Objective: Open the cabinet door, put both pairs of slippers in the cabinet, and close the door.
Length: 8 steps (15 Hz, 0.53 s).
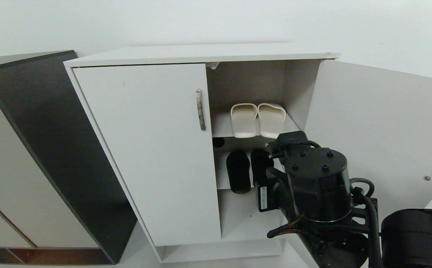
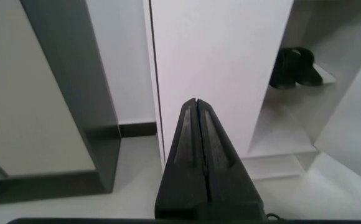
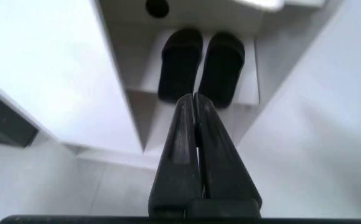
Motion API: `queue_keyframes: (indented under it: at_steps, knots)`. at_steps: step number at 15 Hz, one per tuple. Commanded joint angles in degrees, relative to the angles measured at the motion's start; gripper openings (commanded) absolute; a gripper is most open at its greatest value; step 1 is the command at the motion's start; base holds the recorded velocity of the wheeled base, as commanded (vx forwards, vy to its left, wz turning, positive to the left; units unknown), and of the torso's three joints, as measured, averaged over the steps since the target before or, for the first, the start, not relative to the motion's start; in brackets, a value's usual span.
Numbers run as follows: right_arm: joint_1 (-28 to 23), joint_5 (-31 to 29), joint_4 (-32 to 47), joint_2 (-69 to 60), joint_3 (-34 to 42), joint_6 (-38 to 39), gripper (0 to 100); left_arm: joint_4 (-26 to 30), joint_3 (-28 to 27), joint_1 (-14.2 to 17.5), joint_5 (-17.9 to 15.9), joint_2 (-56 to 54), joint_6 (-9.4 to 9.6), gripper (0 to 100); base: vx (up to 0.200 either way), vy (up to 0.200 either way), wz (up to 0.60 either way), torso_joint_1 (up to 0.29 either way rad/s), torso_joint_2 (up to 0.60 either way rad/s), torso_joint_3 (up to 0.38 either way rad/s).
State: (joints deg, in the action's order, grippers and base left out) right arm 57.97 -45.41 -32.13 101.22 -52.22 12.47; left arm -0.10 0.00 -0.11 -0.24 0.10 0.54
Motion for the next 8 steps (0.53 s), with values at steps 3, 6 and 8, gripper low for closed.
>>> queue_keyframes:
  at_steps: [3, 6, 8]
  knots:
    - [-0.22, 0.06, -0.74, 0.03, 0.02, 0.01, 0, 0.01, 0.0, 0.02, -0.02, -0.01, -0.01, 0, -0.2, 0.0, 0.0, 0.002, 0.01, 0.002]
    - [-0.31, 0.15, -0.91, 0.12, 0.02, 0.01, 0, 0.01, 0.0, 0.02, -0.02, -0.01, -0.01, 0, -0.2, 0.0, 0.0, 0.005, 0.01, 0.001]
    - [-0.49, 0.15, -1.0, 0.3, 0.02, -0.17, 0, 0.01, 0.0, 0.02, -0.11, -0.01, -0.01, 0, -0.2, 0.0, 0.0, 0.007, 0.01, -0.002]
